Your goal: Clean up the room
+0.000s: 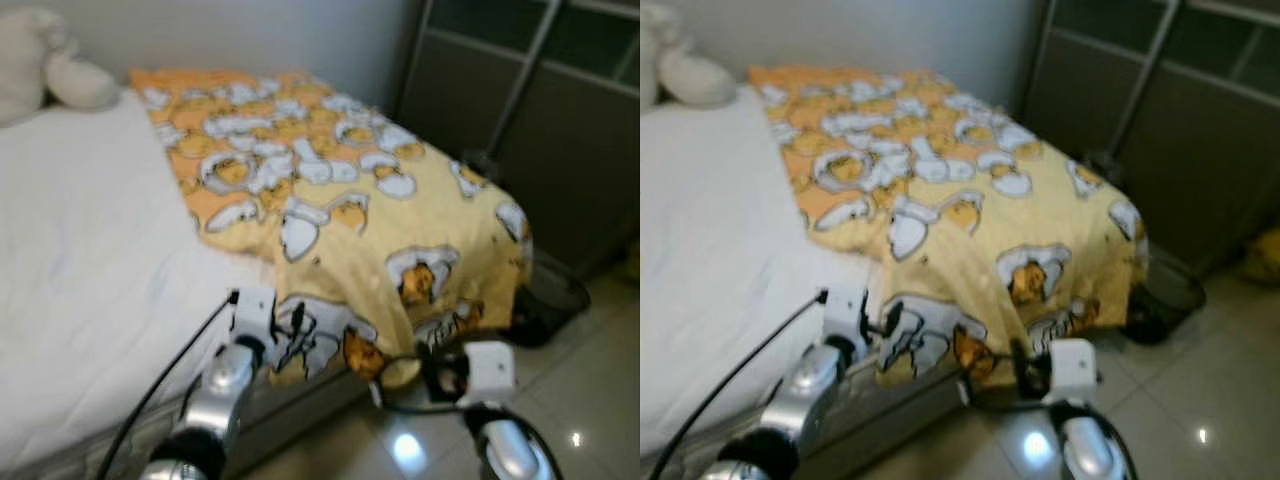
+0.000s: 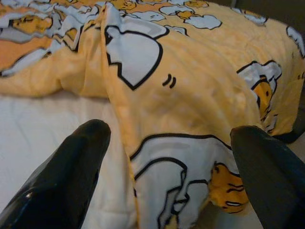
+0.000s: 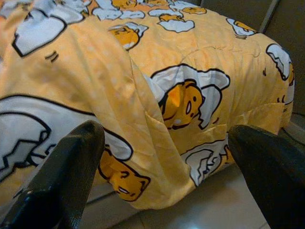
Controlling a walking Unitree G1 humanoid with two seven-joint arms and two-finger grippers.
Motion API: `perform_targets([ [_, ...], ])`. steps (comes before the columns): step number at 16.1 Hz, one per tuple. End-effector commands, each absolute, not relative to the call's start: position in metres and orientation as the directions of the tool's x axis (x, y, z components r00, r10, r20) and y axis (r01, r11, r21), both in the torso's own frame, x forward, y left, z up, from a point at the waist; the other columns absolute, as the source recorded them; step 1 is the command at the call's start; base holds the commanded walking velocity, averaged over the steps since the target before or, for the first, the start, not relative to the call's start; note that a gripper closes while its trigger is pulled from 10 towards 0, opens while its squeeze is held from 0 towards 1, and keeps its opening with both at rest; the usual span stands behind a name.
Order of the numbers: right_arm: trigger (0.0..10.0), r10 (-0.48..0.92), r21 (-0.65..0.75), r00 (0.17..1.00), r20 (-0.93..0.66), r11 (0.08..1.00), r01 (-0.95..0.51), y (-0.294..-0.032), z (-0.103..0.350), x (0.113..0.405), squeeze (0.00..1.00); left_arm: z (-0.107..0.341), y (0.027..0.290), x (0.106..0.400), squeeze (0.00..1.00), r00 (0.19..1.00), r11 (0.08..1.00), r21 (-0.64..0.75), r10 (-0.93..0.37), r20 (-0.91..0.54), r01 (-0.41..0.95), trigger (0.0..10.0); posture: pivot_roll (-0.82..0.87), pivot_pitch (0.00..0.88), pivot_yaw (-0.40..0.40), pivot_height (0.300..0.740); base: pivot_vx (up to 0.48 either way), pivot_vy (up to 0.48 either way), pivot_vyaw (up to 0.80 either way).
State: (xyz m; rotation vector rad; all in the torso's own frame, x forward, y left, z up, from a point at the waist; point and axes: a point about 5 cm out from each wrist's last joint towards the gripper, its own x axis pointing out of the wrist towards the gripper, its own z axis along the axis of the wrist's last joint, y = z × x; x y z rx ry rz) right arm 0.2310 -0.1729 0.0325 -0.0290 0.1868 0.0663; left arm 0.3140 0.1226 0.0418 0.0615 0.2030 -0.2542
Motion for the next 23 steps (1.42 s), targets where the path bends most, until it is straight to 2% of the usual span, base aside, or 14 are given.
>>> perform_targets([
  [1, 10.0, 0.058, -0.041, 0.986, -0.157, 0.997, -0.066, -0.177, 0.04, 0.236, 0.0, 0.047, 0.118, 0.321, 0.0, 0.952, 0.968, 0.045, -0.235, -0.196, 0.248, 10.0, 0.04, 0.027, -0.037, 0.74, 0.469, 0.0, 0.0],
  [3, 10.0, 0.065, -0.049, 0.986, -0.155, 0.996, -0.074, -0.177, 0.041, 0.237, 0.0, 0.048, 0.123, 0.325, 0.0, 0.959, 0.969, 0.114, -0.193, -0.21, 0.22, 10.0, 0.04, 0.035, -0.035, 0.74, 0.48, 0.0, 0.0],
  [6, 10.0, 0.082, -0.055, 0.984, -0.161, 0.994, -0.091, -0.177, 0.041, 0.235, 0.0, 0.045, 0.128, 0.328, 0.0, 0.956, 0.971, 0.122, -0.171, -0.24, 0.204, 10.0, 0.04, 0.052, -0.043, 0.74, 0.48, 0.0, 0.0],
  [9, 10.0, 0.116, -0.063, 0.979, -0.168, 0.99, -0.128, -0.172, 0.041, 0.23, 0.0, 0.042, 0.137, 0.33, 0.0, 0.958, 0.985, 0.118, -0.093, -0.272, 0.129, 10.0, 0.03, 0.069, -0.055, 0.74, 0.459, 0.0, 0.0],
  [12, 10.0, 0.124, -0.059, 0.976, -0.18, 0.989, -0.137, -0.174, 0.041, 0.22, 0.0, 0.04, 0.137, 0.329, 0.0, 0.957, 0.99, 0.066, -0.1, -0.274, 0.123, 10.0, 0.01, 0.107, -0.066, 0.74, 0.0, 0.0, 0.0],
  [15, 10.0, 0.157, 0.036, 0.967, -0.199, 0.988, -0.153, -0.175, 0.045, 0.203, 0.0, 0.036, 0.135, 0.325, 0.0, 0.96, 0.987, 0.111, -0.082, -0.269, 0.115, 10.0, -0.02, 0.179, -0.116, 0.74, 0.0, 0.0, 0.0],
  [19, 10.0, 0.19, 0.002, 0.947, -0.258, 0.981, -0.196, -0.182, 0.045, 0.179, 0.0, 0.035, 0.115, 0.316, 0.0, 0.974, 0.993, -0.015, -0.118, -0.192, 0.118, 10.0, -0.05, 0.225, -0.15, 0.74, 0.0, 0.0, 0.0],
  [20, 10.0, 0.187, 0.005, 0.946, -0.265, 0.981, -0.193, -0.183, 0.045, 0.178, 0.0, 0.028, 0.116, 0.31, 0.0, 0.973, 0.996, -0.023, -0.095, -0.21, 0.092, 10.0, -0.05, 0.234, -0.146, 0.74, 0.0, 0.0, 0.0],
  [21, 10.0, 0.187, 0.009, 0.944, -0.27, 0.981, -0.192, -0.183, 0.045, 0.177, 0.0, 0.022, 0.121, 0.305, 0.0, 0.973, 0.997, 0.031, -0.056, -0.225, 0.065, 10.0, -0.06, 0.244, -0.144, 0.74, 0.0, 0.0, 0.0],
  [23, 10.0, 0.197, 0.007, 0.939, -0.282, 0.979, -0.203, -0.182, 0.047, 0.173, 0.0, 0.026, 0.141, 0.305, 0.0, 0.981, 0.992, 0.103, 0.092, -0.171, -0.075, 10.0, -0.07, 0.256, -0.147, 0.74, 0.0, 0.0, 0.0],
])
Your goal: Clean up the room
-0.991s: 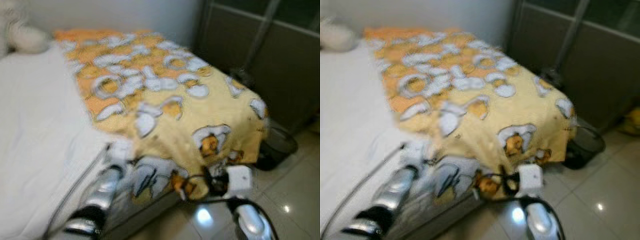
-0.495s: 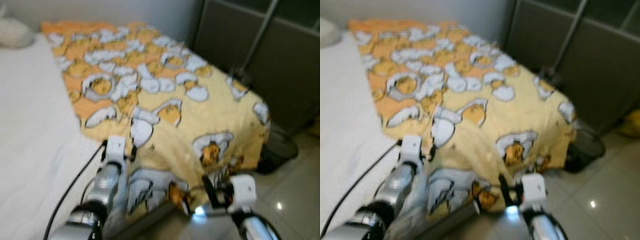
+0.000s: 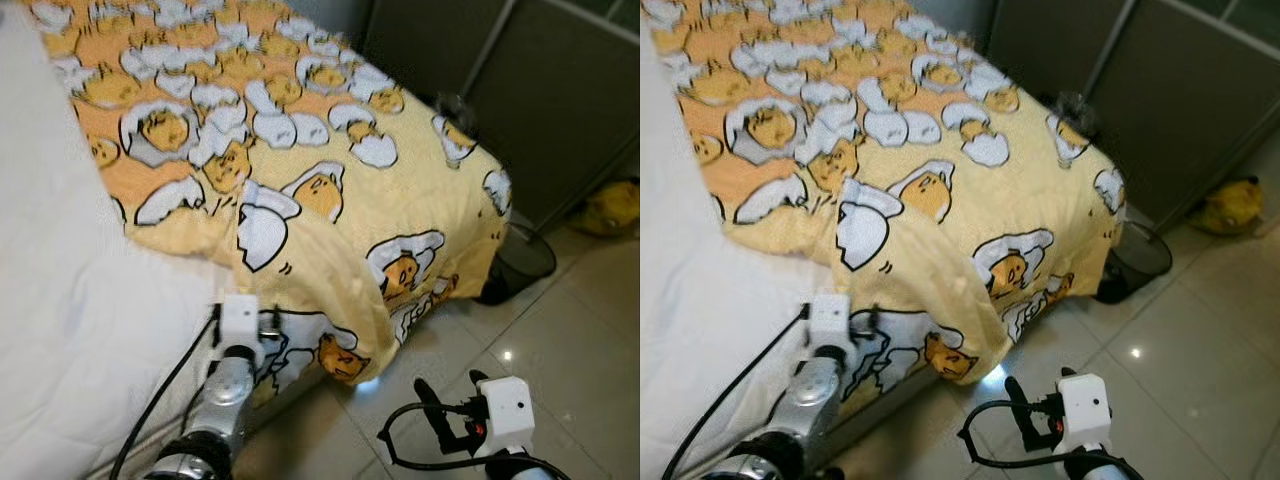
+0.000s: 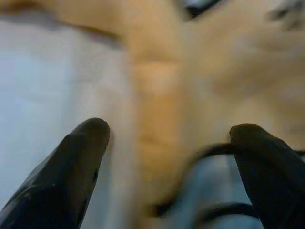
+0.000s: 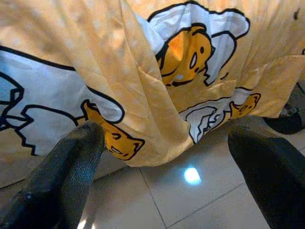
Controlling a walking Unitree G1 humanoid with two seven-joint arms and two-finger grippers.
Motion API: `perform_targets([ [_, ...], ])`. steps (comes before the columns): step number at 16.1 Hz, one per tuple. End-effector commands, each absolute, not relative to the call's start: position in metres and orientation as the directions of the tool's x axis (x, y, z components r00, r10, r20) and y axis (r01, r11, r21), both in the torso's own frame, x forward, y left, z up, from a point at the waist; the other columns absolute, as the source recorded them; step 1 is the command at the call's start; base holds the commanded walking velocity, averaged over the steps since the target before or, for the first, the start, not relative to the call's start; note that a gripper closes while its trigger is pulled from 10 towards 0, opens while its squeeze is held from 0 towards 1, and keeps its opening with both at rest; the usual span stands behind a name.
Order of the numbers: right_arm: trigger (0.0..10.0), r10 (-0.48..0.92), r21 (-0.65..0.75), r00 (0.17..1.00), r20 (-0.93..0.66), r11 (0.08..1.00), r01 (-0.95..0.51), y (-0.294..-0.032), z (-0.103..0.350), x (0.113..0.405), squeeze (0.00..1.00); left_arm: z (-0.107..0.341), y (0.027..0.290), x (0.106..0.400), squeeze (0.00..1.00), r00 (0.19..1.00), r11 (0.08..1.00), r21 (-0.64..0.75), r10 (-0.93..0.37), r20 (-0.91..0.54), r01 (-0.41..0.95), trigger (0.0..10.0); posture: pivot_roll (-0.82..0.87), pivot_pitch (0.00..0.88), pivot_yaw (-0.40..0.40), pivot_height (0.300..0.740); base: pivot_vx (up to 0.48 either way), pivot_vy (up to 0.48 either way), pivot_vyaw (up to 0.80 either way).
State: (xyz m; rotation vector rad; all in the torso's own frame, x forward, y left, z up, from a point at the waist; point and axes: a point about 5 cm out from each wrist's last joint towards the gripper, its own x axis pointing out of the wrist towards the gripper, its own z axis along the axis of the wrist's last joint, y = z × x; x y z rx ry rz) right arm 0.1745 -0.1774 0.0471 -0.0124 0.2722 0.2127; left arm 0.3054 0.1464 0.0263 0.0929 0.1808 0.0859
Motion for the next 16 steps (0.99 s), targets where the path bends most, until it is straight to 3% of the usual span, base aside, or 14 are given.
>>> perform_targets([
  [1, 10.0, 0.21, 0.0, 0.933, -0.294, 0.976, -0.22, -0.18, 0.046, 0.168, 0.0, 0.031, 0.149, 0.305, 0.0, 0.983, 0.986, 0.113, 0.135, -0.122, -0.122, 10.0, -0.06, 0.263, -0.146, 0.74, 0.0, 0.0, 0.0],
  [4, 10.0, 0.216, 0.012, 0.921, -0.324, 0.974, -0.224, -0.178, 0.04, 0.16, 0.0, 0.024, 0.149, 0.297, 0.0, 0.986, 0.994, 0.088, 0.083, -0.142, -0.071, 10.0, -0.05, 0.281, -0.142, 0.74, 0.0, 0.0, 0.0],
  [8, 10.0, 0.208, 0.01, 0.914, -0.349, 0.976, -0.218, -0.179, 0.038, 0.156, 0.0, 0.013, 0.12, 0.282, 0.0, 0.981, 0.998, -0.019, -0.069, -0.182, 0.067, 10.0, -0.04, 0.287, -0.138, 0.74, 0.0, 0.0, 0.0],
  [10, 10.0, 0.216, 0.009, 0.906, -0.363, 0.974, -0.228, -0.179, 0.036, 0.156, 0.0, -0.002, 0.116, 0.275, 0.0, 0.958, 0.996, 0.0, -0.084, -0.276, 0.088, 10.0, -0.04, 0.292, -0.147, 0.74, 0.0, 0.0, 0.0],
  [11, 10.0, 0.222, 0.009, 0.905, -0.364, 0.972, -0.235, -0.178, 0.036, 0.157, 0.0, -0.007, 0.121, 0.275, 0.0, 0.945, 0.998, 0.027, -0.042, -0.325, 0.054, 0.0, -0.05, 0.29, -0.151, 0.74, 0.0, 0.0, 0.0],
  [16, 10.0, 0.223, 0.003, 0.905, -0.363, 0.971, -0.238, -0.178, 0.038, 0.16, 0.0, -0.01, 0.124, 0.283, 0.0, 0.906, 0.995, 0.048, -0.054, -0.42, 0.082, 0.0, -0.05, 0.291, -0.156, 0.74, 0.0, 0.0, 0.0],
])
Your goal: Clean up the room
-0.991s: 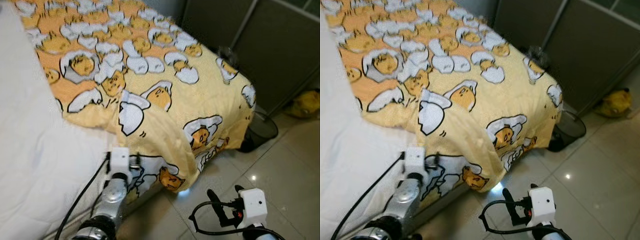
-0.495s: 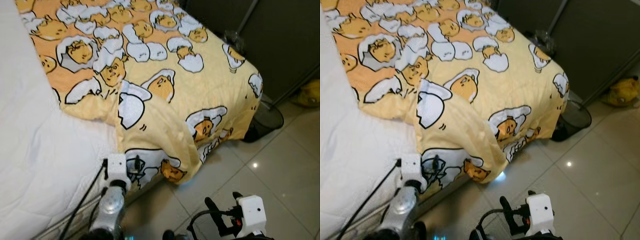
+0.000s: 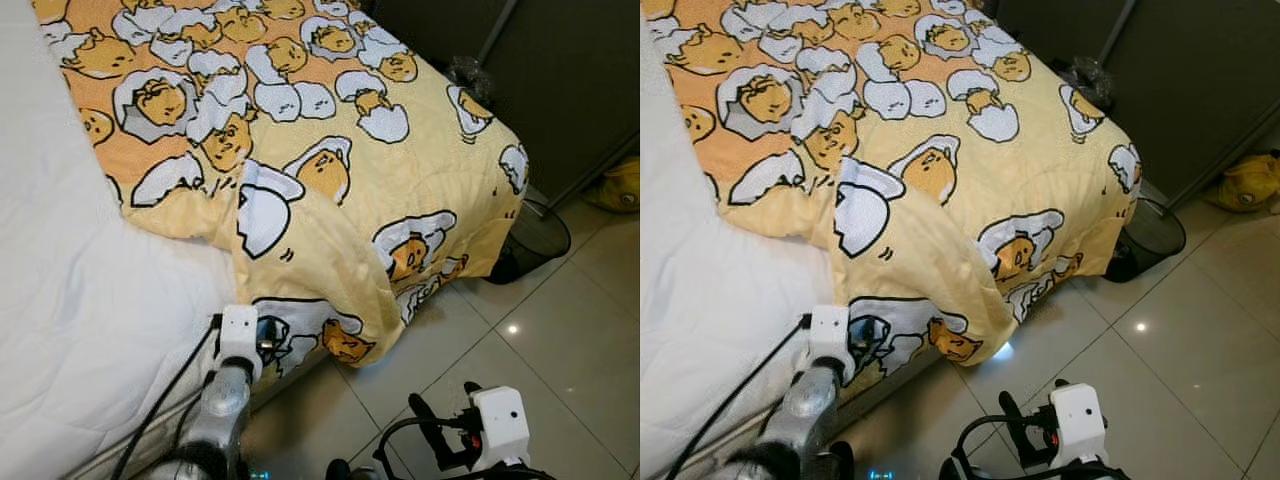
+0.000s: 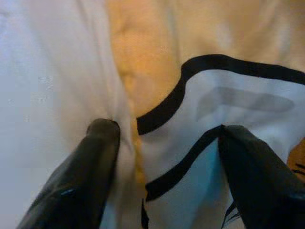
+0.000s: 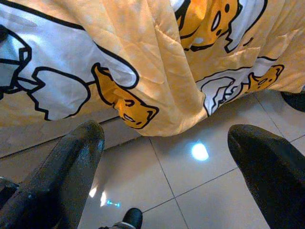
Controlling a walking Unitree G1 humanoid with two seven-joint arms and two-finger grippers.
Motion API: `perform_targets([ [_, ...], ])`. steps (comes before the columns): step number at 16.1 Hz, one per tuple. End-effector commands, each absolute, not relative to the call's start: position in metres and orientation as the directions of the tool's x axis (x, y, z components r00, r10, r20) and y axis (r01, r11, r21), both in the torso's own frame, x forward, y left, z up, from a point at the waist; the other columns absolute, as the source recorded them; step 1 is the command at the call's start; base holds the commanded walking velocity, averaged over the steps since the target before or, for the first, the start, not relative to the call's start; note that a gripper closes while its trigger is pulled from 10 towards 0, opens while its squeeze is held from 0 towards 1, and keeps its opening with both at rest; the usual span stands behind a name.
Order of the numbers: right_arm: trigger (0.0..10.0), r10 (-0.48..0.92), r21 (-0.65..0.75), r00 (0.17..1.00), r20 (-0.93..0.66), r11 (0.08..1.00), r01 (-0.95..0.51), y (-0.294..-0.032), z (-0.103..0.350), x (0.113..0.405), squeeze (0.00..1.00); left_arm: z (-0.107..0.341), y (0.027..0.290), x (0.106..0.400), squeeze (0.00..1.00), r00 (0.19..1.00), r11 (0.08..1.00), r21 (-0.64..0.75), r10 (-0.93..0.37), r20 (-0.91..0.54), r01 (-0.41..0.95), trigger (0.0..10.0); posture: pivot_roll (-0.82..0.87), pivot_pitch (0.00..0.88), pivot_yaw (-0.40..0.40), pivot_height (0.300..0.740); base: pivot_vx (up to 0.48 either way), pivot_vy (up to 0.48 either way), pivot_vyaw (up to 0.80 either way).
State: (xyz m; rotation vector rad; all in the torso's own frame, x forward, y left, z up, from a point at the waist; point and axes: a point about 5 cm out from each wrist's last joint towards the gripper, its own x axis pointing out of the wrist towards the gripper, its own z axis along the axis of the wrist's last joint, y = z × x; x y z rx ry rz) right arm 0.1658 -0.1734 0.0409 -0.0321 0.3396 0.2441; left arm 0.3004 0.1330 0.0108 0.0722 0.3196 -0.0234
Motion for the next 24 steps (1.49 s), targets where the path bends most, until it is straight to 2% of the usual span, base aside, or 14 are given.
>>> perform_targets([
  [1, 10.0, 0.223, 0.003, 0.903, -0.366, 0.971, -0.239, -0.177, 0.037, 0.161, 0.0, -0.009, 0.12, 0.286, 0.0, 0.895, 0.994, 0.043, -0.072, -0.439, 0.101, 0.0, -0.06, 0.292, -0.154, 0.74, 0.0, 0.0, 0.0],
  [4, 10.0, 0.217, -0.005, 0.905, -0.365, 0.972, -0.235, -0.178, 0.036, 0.167, 0.0, -0.011, 0.121, 0.287, 0.0, 0.881, 0.998, -0.014, -0.066, -0.468, 0.067, 0.0, -0.08, 0.272, -0.148, 0.74, 0.0, 0.0, 0.0],
  [9, 10.0, 0.139, -0.03, 0.933, -0.333, 0.987, -0.158, -0.197, 0.043, 0.186, 0.0, -0.005, 0.11, 0.292, 0.0, 0.876, 0.983, -0.002, -0.165, -0.454, 0.184, 0.0, -0.1, 0.217, -0.14, 0.74, 0.0, 0.0, 0.0],
  [15, 10.0, 0.166, -0.01, 0.924, -0.344, 0.983, -0.181, -0.178, 0.032, 0.195, 0.0, -0.003, 0.115, 0.294, 0.0, 0.869, 0.976, -0.087, -0.217, -0.444, 0.2, 0.0, -0.06, 0.127, -0.118, 0.74, 0.0, 0.0, 0.0],
  [17, 10.0, 0.126, 0.001, 0.941, -0.314, 0.991, -0.132, -0.182, 0.034, 0.207, 0.0, 0.002, 0.105, 0.295, 0.0, 0.867, 0.949, -0.163, -0.315, -0.387, 0.272, 0.0, -0.04, 0.083, -0.102, 0.74, 0.0, 0.0, 0.0],
  [19, 10.0, 0.06, 0.02, 0.962, -0.265, 0.998, -0.057, -0.191, 0.042, 0.219, 0.0, 0.017, 0.087, 0.295, 0.0, 0.846, 0.882, -0.137, -0.472, -0.247, 0.452, 0.0, -0.02, 0.045, -0.075, 0.74, 0.0, 0.0, 0.0],
  [21, 10.0, 0.035, 0.021, 0.966, -0.255, 0.999, -0.031, -0.194, 0.04, 0.221, 0.0, 0.026, 0.077, 0.287, 0.0, 0.812, 0.826, -0.096, -0.564, -0.15, 0.556, 0.0, 0.02, 0.036, -0.045, 0.74, 0.0, 0.0, 0.0],
  [22, 10.0, 0.026, 0.027, 0.965, -0.261, 0.999, -0.019, -0.194, 0.036, 0.221, 0.0, 0.028, 0.075, 0.284, 0.0, 0.807, 0.818, -0.086, -0.575, -0.135, 0.568, 4.1, 0.03, 0.035, -0.037, 0.74, 0.0, 0.0, 0.0],
  [23, 10.0, 0.018, 0.036, 0.963, -0.27, 0.999, -0.009, -0.192, 0.031, 0.221, 0.0, 0.028, 0.073, 0.279, 0.0, 0.799, 0.81, -0.092, -0.586, -0.134, 0.579, 10.0, 0.04, 0.027, -0.025, 0.74, 0.0, 0.0, 0.0],
  [24, 10.0, 0.023, 0.047, 0.962, -0.271, 0.999, -0.011, -0.187, 0.028, 0.223, 0.0, 0.023, 0.07, 0.276, 0.0, 0.788, 0.803, -0.079, -0.596, -0.156, 0.591, 10.0, 0.05, 0.023, -0.021, 0.74, 0.0, 0.0, 0.0],
])
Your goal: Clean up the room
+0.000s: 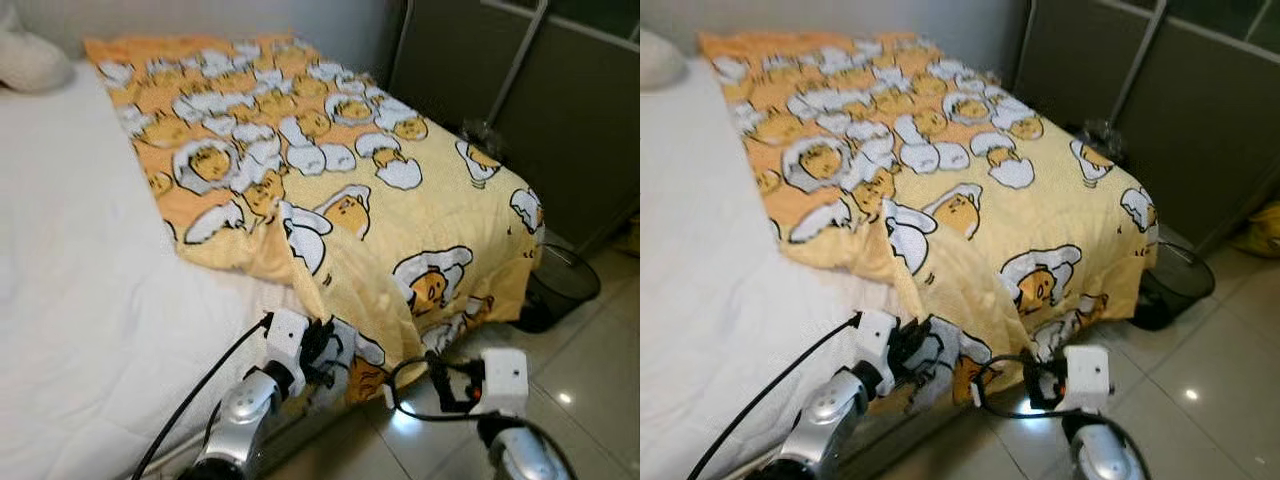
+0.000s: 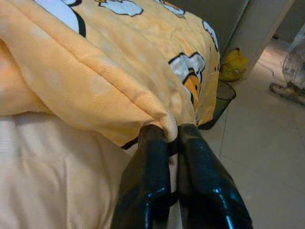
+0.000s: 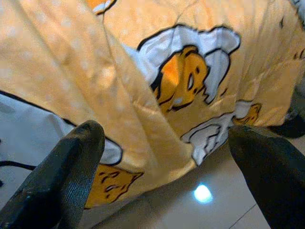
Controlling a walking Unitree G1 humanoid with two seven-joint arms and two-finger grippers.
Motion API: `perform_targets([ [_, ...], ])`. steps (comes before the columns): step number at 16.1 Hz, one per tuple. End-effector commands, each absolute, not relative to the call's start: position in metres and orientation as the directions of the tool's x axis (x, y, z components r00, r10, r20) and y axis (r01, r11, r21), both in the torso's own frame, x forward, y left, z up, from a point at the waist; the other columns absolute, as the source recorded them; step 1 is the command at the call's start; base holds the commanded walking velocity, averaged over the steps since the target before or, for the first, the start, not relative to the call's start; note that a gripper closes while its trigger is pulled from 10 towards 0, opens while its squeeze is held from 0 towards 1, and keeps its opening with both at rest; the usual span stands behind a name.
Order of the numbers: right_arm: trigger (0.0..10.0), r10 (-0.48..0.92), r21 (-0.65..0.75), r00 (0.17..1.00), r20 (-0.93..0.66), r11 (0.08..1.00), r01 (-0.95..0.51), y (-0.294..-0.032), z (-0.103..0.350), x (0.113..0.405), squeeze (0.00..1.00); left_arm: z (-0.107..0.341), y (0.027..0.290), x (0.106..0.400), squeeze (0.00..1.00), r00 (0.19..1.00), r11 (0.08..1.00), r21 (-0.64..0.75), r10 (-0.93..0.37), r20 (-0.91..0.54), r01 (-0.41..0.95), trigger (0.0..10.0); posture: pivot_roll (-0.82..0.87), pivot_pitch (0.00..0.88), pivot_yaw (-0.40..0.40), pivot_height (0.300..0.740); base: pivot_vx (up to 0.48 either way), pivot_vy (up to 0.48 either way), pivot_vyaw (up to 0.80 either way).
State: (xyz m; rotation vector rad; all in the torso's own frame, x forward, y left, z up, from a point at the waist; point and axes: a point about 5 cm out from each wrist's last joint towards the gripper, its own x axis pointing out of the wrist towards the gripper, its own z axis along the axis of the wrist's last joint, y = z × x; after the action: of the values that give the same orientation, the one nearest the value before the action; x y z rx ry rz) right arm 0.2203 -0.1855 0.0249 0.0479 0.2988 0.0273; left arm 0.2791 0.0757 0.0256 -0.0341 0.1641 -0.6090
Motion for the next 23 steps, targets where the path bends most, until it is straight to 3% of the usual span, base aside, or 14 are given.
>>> perform_targets([
  [1, 10.0, 0.029, 0.053, 0.963, -0.268, 0.998, -0.016, -0.182, 0.027, 0.226, 0.0, 0.02, 0.07, 0.274, 0.0, 0.788, 0.805, -0.04, -0.589, -0.182, 0.592, 10.0, 0.05, 0.022, -0.019, 0.74, 0.0, 0.0, 0.0],
  [8, 10.0, 0.026, 0.038, 0.968, -0.25, 0.999, -0.017, -0.186, 0.026, 0.232, 0.0, 0.026, 0.088, 0.276, 0.0, 0.845, 0.855, 0.028, -0.506, -0.174, 0.517, 10.0, 0.06, 0.043, -0.028, 0.74, 0.0, 0.0, 0.0],
  [14, 10.0, 0.027, 0.023, 0.969, -0.246, 0.999, -0.022, -0.19, 0.027, 0.232, 0.0, 0.021, 0.081, 0.269, 0.0, 0.828, 0.845, 0.001, -0.524, -0.2, 0.535, 10.0, 0.04, 0.054, -0.031, 0.74, -0.374, 0.0, 0.0],
  [17, 10.0, 0.022, 0.017, 0.968, -0.251, 1.0, -0.018, -0.193, 0.026, 0.229, 0.0, 0.018, 0.074, 0.266, 0.0, 0.791, 0.812, -0.002, -0.569, -0.224, 0.583, 10.0, 0.03, 0.059, -0.027, 0.74, 0.0, 0.0, 0.0],
  [19, 10.0, 0.019, 0.016, 0.967, -0.253, 1.0, -0.016, -0.194, 0.026, 0.229, 0.0, 0.014, 0.064, 0.261, 0.0, 0.693, 0.718, 0.003, -0.672, -0.262, 0.696, 10.0, 0.04, 0.061, -0.031, 0.74, 0.0, 0.0, 0.0],
  [21, 10.0, 0.03, 0.013, 0.964, -0.264, 1.0, -0.028, -0.194, 0.025, 0.23, 0.0, 0.001, 0.045, 0.249, 0.0, 0.449, 0.502, -0.032, -0.8, -0.398, 0.865, 10.0, 0.02, 0.058, -0.027, 0.74, 0.0, 0.0, 0.0],
  [23, 10.0, 0.033, 0.01, 0.963, -0.268, 0.999, -0.031, -0.195, 0.024, 0.23, 0.0, -0.009, 0.033, 0.234, 0.0, 0.274, 0.364, -0.116, -0.844, -0.461, 0.924, 10.0, 0.01, 0.057, -0.026, 0.74, 0.0, 0.0, 0.0],
])
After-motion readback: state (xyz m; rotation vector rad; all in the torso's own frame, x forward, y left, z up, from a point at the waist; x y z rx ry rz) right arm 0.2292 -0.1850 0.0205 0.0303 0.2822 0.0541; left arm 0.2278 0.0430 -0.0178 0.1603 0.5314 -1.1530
